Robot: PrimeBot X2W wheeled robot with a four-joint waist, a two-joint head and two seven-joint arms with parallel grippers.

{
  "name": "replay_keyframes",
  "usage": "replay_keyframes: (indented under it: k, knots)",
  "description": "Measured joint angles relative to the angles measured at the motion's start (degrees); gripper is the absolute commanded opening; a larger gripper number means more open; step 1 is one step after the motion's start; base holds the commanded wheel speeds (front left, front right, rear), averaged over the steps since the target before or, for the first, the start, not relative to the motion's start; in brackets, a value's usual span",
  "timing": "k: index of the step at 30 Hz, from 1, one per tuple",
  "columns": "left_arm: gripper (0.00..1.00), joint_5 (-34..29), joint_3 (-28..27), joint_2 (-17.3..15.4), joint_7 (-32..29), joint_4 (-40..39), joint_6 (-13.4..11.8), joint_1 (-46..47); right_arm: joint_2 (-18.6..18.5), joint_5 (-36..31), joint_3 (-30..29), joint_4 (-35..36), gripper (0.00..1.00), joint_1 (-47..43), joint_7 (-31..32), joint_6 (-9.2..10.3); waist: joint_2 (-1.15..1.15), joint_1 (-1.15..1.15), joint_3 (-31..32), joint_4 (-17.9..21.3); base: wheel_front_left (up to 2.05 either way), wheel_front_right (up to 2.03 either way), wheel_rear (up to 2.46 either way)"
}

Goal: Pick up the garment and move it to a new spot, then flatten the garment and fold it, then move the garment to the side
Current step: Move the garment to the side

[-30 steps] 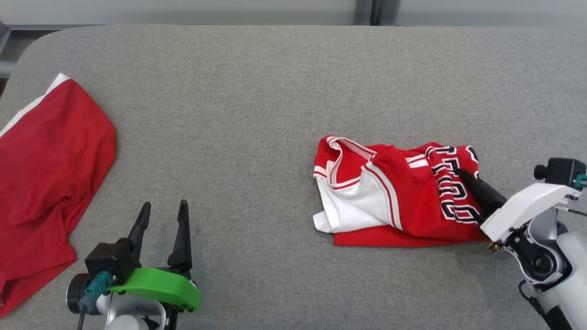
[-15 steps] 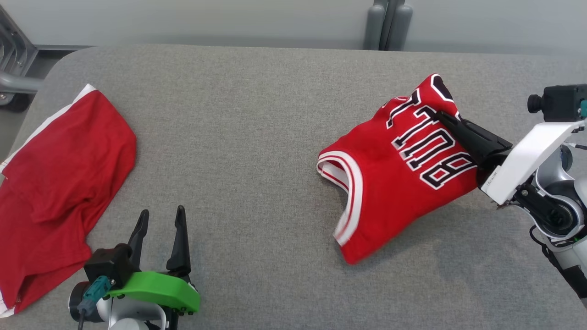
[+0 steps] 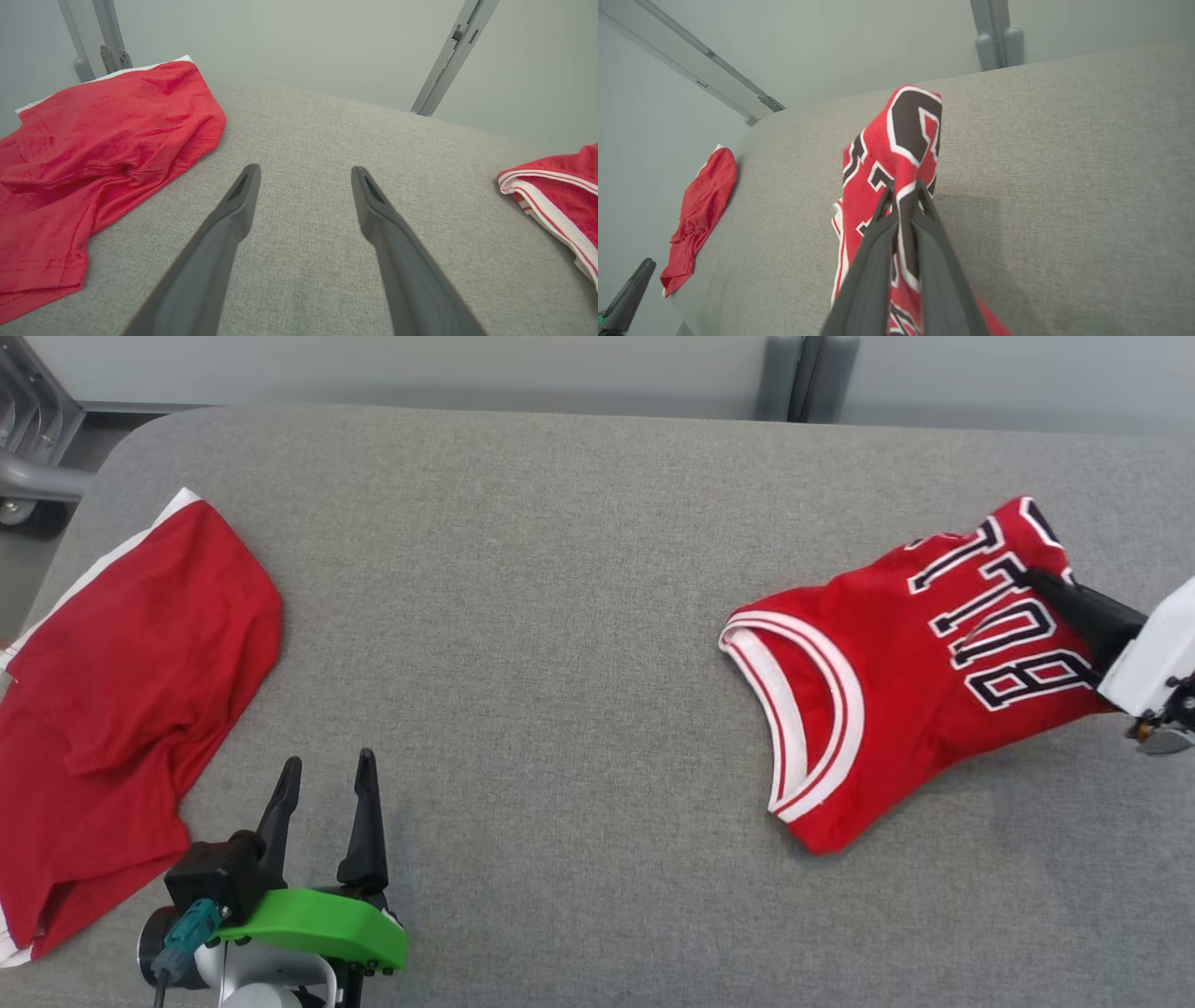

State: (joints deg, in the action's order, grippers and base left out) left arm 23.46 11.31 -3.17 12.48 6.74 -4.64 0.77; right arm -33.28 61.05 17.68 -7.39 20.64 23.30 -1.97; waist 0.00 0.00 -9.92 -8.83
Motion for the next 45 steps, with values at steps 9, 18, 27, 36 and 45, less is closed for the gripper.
replay_keyframes:
  k: [9,18,27,36,45]
  knots:
    - [1.0,-1.91,2.26,-0.52,-0.88,-2.4,0.02,1.21,-10.12,-3.19,-5.72,-9.12,0.0,0.12,3.1,7.06,0.0,0.0,-4.66,0.29,0.0,0.0,0.0]
    - [1.0,-3.71,2.24,-1.94,-1.87,-5.02,0.01,4.28,-19.76,-9.56,-10.14,-15.95,0.0,0.48,1.1,8.21,0.0,0.0,-9.96,-0.23,0.0,0.0,0.0]
    - [1.0,-4.42,2.05,-2.79,-2.43,-5.83,0.01,5.22,-19.15,-14.14,-10.82,-20.6,0.0,3.58,-4.47,8.73,0.0,0.01,-14.1,-0.67,0.0,0.0,0.0]
    - [1.0,-4.42,1.24,-3.32,-2.96,-5.95,-0.19,5.32,-17.67,-16.73,-10.65,-25.04,0.0,3.73,-7.12,9.09,0.0,0.01,-14.32,0.17,0.0,0.0,0.0]
    - [1.0,-4.58,1.19,-4.03,-4.05,-7.21,-0.36,5.32,-17.79,-21.9,-13.81,-29.69,1.0,5.85,-11.96,9.1,0.0,0.01,-14.43,1.78,0.0,0.0,0.0]
